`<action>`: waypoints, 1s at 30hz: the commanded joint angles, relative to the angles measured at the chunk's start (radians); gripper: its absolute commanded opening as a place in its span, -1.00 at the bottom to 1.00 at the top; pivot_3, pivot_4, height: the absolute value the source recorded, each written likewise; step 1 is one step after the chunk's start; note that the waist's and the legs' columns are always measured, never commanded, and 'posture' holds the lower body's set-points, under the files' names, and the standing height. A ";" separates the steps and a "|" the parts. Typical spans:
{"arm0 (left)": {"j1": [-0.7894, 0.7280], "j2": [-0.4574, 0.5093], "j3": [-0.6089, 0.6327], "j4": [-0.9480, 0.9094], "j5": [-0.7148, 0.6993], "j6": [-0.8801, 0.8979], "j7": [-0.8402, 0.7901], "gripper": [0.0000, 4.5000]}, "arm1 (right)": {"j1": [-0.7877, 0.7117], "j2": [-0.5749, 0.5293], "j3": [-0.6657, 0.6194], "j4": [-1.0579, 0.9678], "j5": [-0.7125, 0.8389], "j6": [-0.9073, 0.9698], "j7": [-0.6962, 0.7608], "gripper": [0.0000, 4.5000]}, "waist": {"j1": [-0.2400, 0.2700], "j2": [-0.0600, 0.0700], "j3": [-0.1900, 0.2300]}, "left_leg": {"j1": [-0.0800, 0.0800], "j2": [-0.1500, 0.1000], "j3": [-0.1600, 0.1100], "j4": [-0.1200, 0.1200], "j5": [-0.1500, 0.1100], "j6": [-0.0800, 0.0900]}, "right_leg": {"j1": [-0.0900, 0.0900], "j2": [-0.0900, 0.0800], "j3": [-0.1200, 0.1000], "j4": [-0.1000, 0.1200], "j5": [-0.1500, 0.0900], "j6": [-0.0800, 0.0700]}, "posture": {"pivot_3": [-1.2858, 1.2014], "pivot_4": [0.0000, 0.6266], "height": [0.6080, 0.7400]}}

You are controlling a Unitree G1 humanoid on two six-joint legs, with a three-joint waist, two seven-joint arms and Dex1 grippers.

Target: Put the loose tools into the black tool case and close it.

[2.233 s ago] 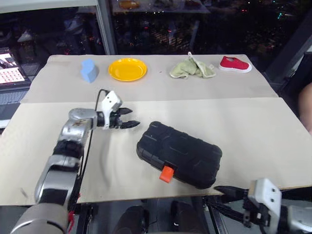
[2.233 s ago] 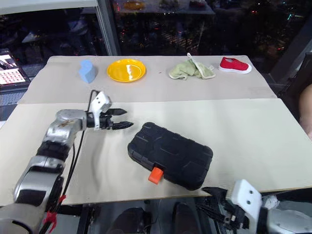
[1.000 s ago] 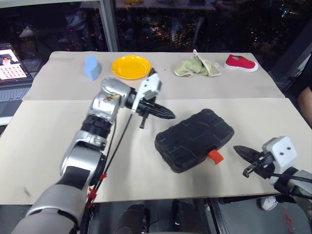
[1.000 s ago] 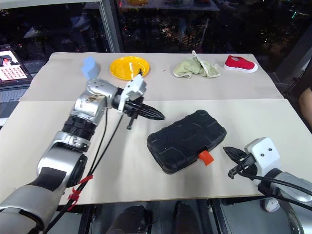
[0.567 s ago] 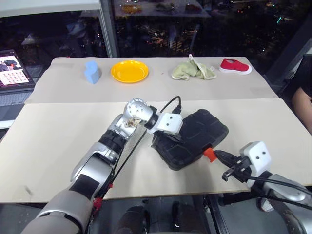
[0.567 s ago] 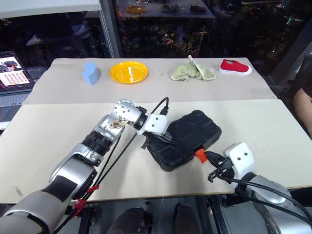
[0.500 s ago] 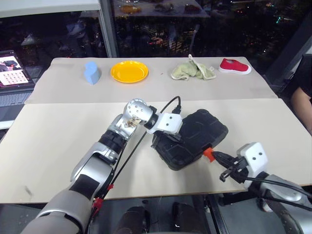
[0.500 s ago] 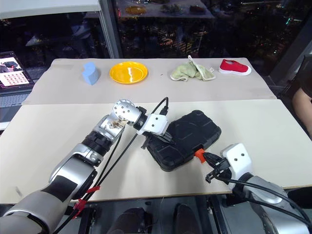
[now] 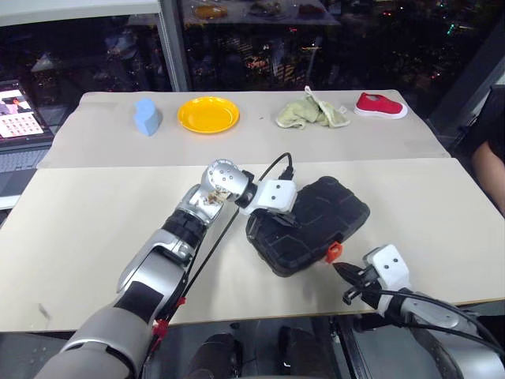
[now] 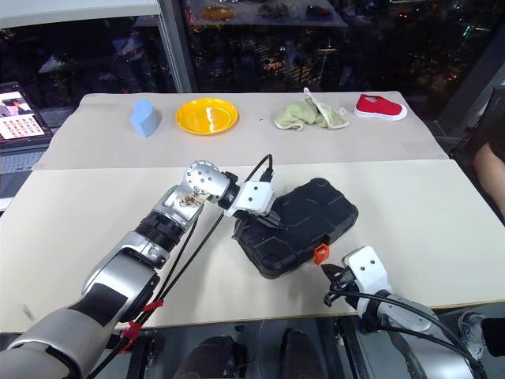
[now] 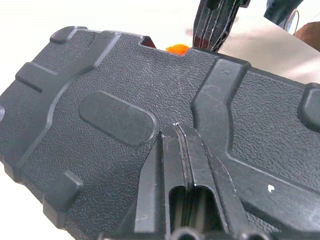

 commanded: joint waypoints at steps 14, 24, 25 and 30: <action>0.016 -0.014 -0.031 0.009 0.029 0.006 0.005 -1.00 | -0.152 0.113 -0.036 -0.003 0.028 -0.037 -0.029 -1.00 | -0.015 0.000 0.000 | -0.006 0.000 0.000 0.000 0.001 -0.001 | -0.009 0.000 0.001 0.001 0.004 -0.006 | 0.03 -0.52 1.00; 0.013 -0.027 -0.029 0.032 0.032 -0.004 0.017 -1.00 | -0.104 0.085 -0.096 -0.098 0.095 0.018 -0.003 -0.28 | -0.016 0.000 0.000 | -0.009 0.000 0.001 -0.001 0.001 -0.001 | -0.013 0.001 0.002 0.002 0.004 -0.007 | 0.03 -0.52 1.00; 0.014 -0.028 -0.029 0.032 0.032 -0.003 0.018 -1.00 | -0.101 0.077 -0.096 -0.098 0.088 0.019 0.001 -0.08 | -0.016 0.000 0.000 | -0.009 0.000 0.001 -0.001 0.001 -0.001 | -0.013 0.001 0.002 0.002 0.002 -0.004 | 0.03 -0.52 1.00; 0.011 -0.032 -0.024 0.038 0.030 -0.004 0.020 -1.00 | -0.068 0.043 -0.128 -0.115 0.100 0.038 0.025 0.66 | -0.016 0.000 0.000 | -0.009 0.000 0.002 -0.001 0.001 -0.001 | -0.014 0.001 0.002 0.003 0.002 -0.003 | 0.03 -0.52 1.00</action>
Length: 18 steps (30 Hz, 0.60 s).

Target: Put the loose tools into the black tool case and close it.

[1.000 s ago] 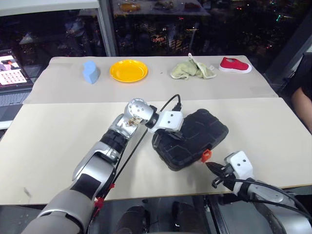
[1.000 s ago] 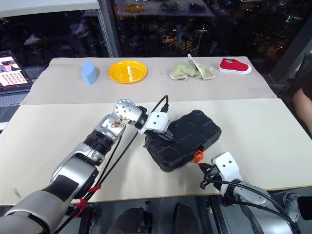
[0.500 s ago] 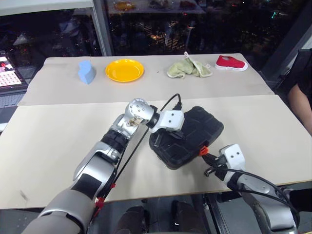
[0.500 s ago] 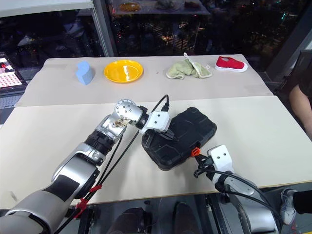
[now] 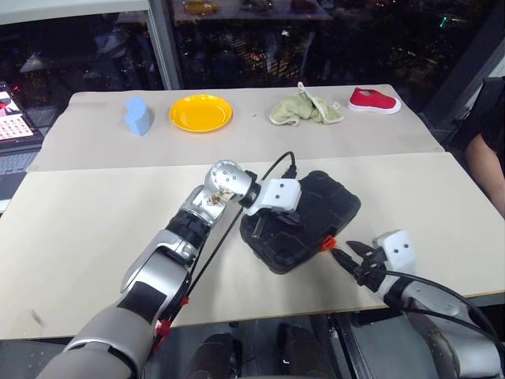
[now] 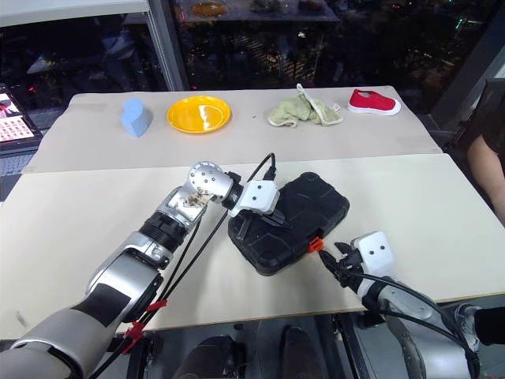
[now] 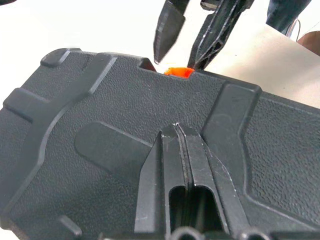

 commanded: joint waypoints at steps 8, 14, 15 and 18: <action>0.010 0.001 -0.025 0.029 0.030 -0.005 -0.009 -1.00 | 0.044 -0.053 -0.015 -0.051 0.055 -0.058 0.099 0.99 | 0.006 0.000 0.000 | 0.000 0.000 0.000 0.000 -0.001 0.001 | 0.001 0.000 -0.001 -0.001 0.000 0.000 | 0.03 -0.52 1.00; -0.002 0.015 -0.020 0.034 0.033 -0.010 -0.014 -1.00 | -0.040 -0.071 0.007 0.086 0.007 -0.126 0.128 0.77 | 0.005 0.000 0.000 | 0.000 0.000 0.000 0.000 0.000 0.001 | 0.002 0.000 -0.001 -0.002 0.000 0.001 | 0.03 -0.52 1.00; -0.004 0.017 -0.018 0.034 0.033 -0.009 -0.014 -1.00 | -0.044 -0.075 0.005 0.099 0.004 -0.136 0.135 0.69 | 0.006 0.000 0.000 | 0.000 0.000 0.000 0.000 0.000 0.001 | 0.002 0.000 -0.001 -0.002 0.000 0.001 | 0.03 -0.52 1.00; -0.005 0.023 -0.015 0.034 0.034 -0.009 -0.015 -1.00 | -0.046 -0.089 0.010 0.127 -0.004 -0.162 0.158 0.21 | 0.006 0.000 0.000 | 0.000 0.000 -0.001 -0.001 -0.001 0.001 | 0.002 0.000 -0.002 -0.002 0.003 -0.006 | 0.03 -0.52 1.00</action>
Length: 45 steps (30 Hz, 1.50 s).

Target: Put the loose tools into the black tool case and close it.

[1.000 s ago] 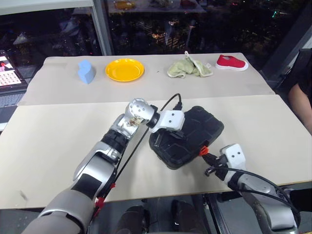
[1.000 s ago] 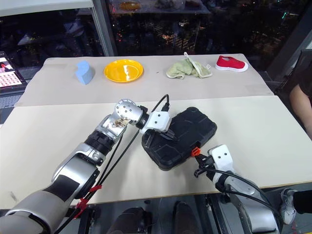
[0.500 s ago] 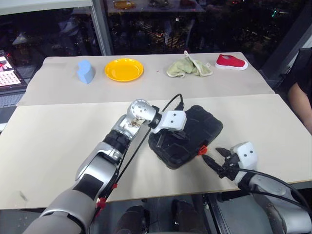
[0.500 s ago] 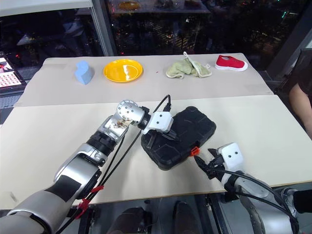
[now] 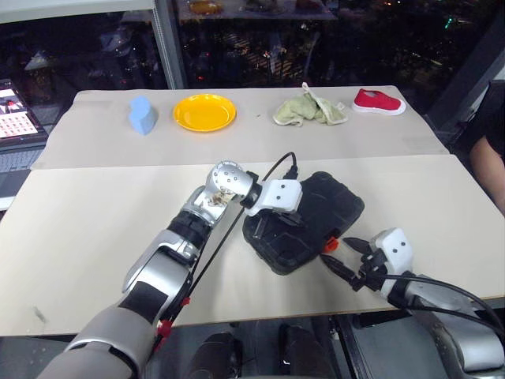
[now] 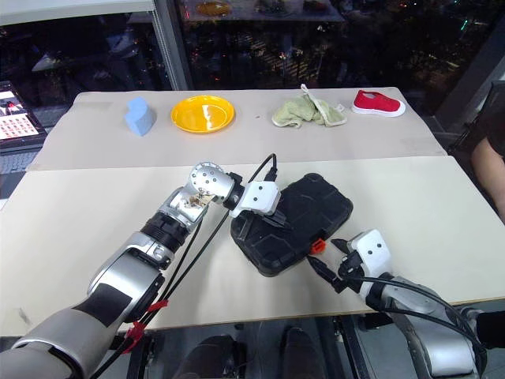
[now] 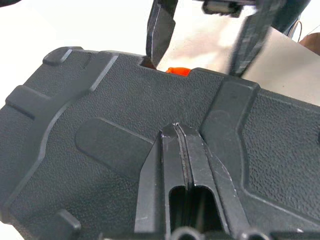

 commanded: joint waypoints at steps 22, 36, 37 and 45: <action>0.007 0.033 -0.026 0.011 0.037 0.019 0.000 -1.00 | 0.004 -0.028 -0.018 0.027 0.000 -0.097 0.085 -0.35 | -0.002 0.000 0.000 | 0.000 0.000 0.000 0.000 0.000 -0.001 | 0.000 0.000 0.001 0.000 0.000 0.001 | 0.03 -0.52 1.00; -0.005 0.031 -0.027 0.028 0.041 0.005 0.006 -1.00 | -0.053 -0.017 0.004 0.045 -0.004 -0.104 0.089 -0.05 | -0.001 0.000 0.000 | 0.000 0.000 0.000 0.000 0.000 -0.001 | 0.000 0.000 0.001 0.000 -0.001 0.001 | 0.03 -0.52 1.00; -0.005 0.032 -0.027 0.028 0.042 0.004 0.006 -1.00 | -0.055 -0.015 0.005 0.043 -0.002 -0.100 0.089 -0.05 | -0.001 0.000 0.000 | 0.000 0.000 0.000 0.000 0.000 -0.001 | 0.000 0.000 0.000 0.000 -0.001 0.001 | 0.03 -0.52 1.00; -0.010 0.033 -0.026 0.036 0.045 0.002 0.009 -1.00 | -0.072 -0.003 0.020 0.068 -0.019 -0.111 0.080 -0.28 | -0.003 0.000 0.000 | 0.000 0.000 0.000 0.000 0.001 -0.001 | 0.000 -0.001 0.001 0.000 0.000 0.001 | 0.03 -0.52 1.00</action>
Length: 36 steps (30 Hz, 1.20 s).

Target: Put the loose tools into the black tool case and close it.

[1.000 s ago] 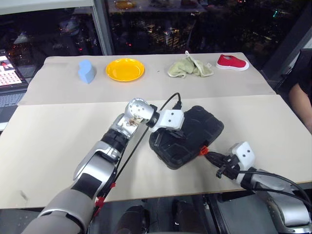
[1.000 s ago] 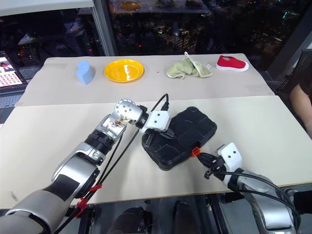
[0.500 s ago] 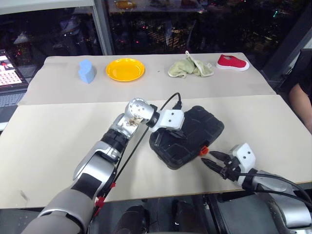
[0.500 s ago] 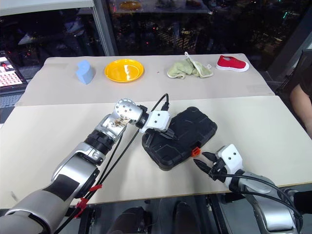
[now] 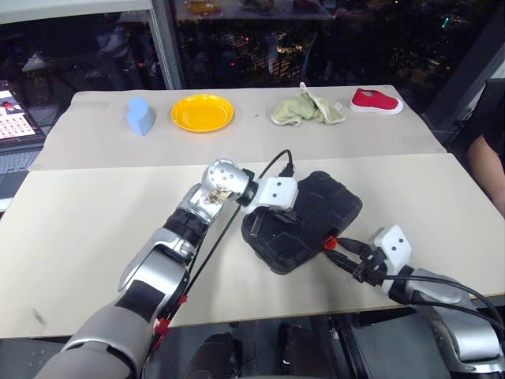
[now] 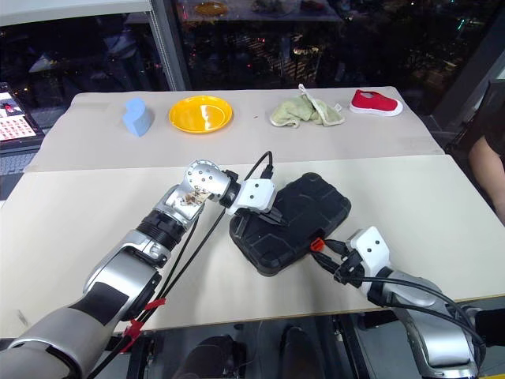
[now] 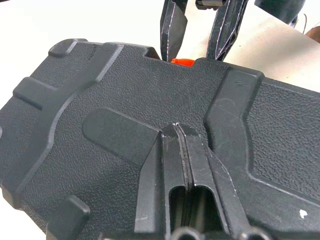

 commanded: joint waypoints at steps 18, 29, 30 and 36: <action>-0.017 -0.005 -0.031 0.060 0.048 -0.013 0.012 -1.00 | 0.069 -0.063 -0.112 -0.167 0.081 0.013 0.020 -0.45 | 0.011 0.000 0.000 | -0.007 -0.001 0.000 0.000 0.000 0.000 | -0.006 0.001 -0.002 0.001 0.001 -0.002 | 0.03 -0.52 1.00; -0.015 -0.017 -0.038 0.070 0.052 -0.030 0.014 -1.00 | 0.085 -0.073 -0.147 -0.220 0.104 0.037 0.004 -0.45 | 0.023 0.000 0.000 | -0.008 -0.001 0.000 0.000 -0.001 0.001 | -0.006 0.000 -0.002 0.000 0.001 -0.002 | 0.03 -0.52 1.00; -0.014 -0.017 -0.039 0.070 0.053 -0.031 0.015 -1.00 | 0.090 -0.073 -0.146 -0.221 0.102 0.035 0.004 -0.45 | 0.025 0.000 0.000 | -0.008 -0.001 0.000 0.000 -0.001 0.001 | -0.006 0.001 -0.002 0.000 0.001 -0.002 | 0.03 -0.52 1.00; -0.001 -0.014 -0.053 0.062 0.061 -0.045 0.013 -1.00 | 0.092 -0.064 -0.155 -0.242 0.120 0.037 -0.010 -0.45 | 0.027 0.000 0.000 | -0.008 -0.001 0.000 0.000 -0.001 0.001 | -0.006 0.001 -0.002 0.000 0.001 -0.002 | 0.03 -0.52 1.00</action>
